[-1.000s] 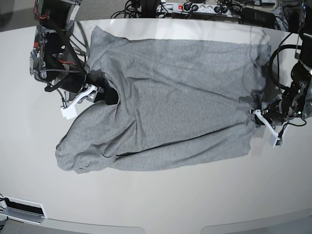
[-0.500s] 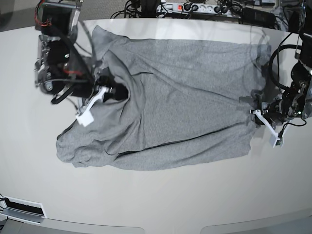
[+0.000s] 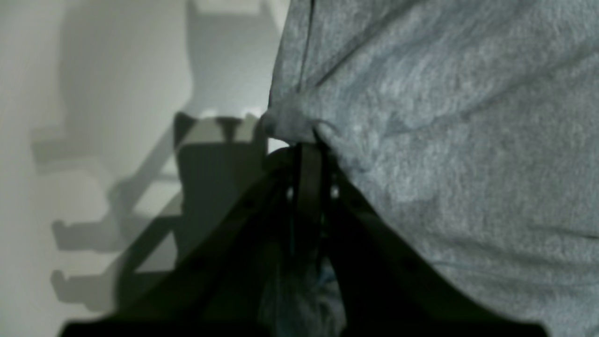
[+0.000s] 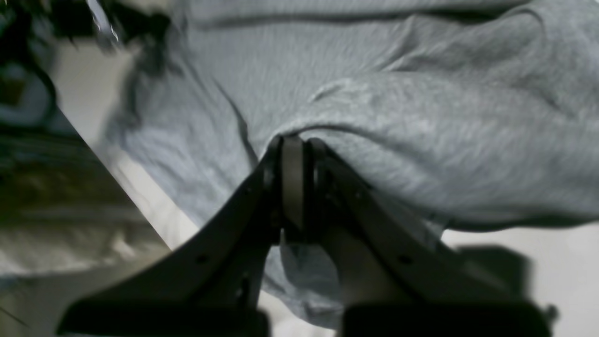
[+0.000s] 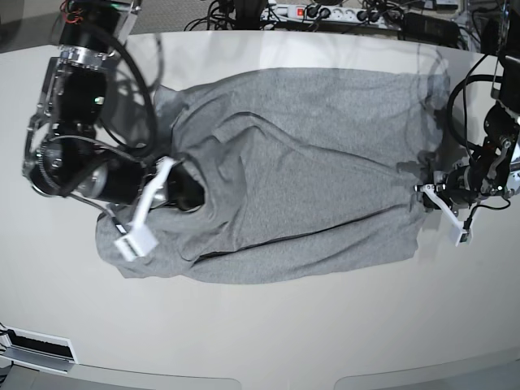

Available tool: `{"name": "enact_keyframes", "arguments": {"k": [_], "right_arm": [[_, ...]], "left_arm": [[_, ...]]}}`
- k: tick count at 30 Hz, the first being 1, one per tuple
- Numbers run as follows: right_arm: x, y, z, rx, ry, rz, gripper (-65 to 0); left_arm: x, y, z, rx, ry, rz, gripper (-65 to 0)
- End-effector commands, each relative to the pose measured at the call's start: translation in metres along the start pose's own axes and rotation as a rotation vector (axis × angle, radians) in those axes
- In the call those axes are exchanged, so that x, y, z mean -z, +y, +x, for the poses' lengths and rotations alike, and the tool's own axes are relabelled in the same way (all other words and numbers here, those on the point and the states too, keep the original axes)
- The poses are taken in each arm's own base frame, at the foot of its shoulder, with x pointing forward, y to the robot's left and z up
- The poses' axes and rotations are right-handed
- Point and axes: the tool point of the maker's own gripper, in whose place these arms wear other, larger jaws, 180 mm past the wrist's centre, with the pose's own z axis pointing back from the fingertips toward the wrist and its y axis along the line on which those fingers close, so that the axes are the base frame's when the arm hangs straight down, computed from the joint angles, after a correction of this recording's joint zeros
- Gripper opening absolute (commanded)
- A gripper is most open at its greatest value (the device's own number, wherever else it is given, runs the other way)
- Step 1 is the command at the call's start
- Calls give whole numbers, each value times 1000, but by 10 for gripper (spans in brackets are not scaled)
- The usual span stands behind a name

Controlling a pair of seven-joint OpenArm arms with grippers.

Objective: Layout the t-shirt on the table in an organized manner, then fold the t-shirt properly
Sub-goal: 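Drag the grasped fabric with the right gripper away from the left gripper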

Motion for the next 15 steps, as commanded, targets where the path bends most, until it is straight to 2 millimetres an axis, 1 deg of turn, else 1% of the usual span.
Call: {"name": "enact_keyframes", "arguments": {"k": [1,5,7,8,10,15], "right_arm": [[-2,7,18,-62,-40,4,-650],[3,16,18,-205,47,-65,-650],[1,10,17,-250,70,-129,-650],[-2,1,15,-259,91,-181,-650],[-11,-25,9,-228,139,-314,-650],[-54,-90,-11,-138,234,-682,-650]], "left_arm": [[-4,4,7,8,-1,3,-650],[-4,-3,8,33,-4,-33,-650],[-4,-4,8,37,-3,-39,-650],[-5,-4,8,37,-4,-38,-650],[-5,-4,9,37,-4,-38,-650],[-4,-4,10,36,-15,-39,-650]]}}
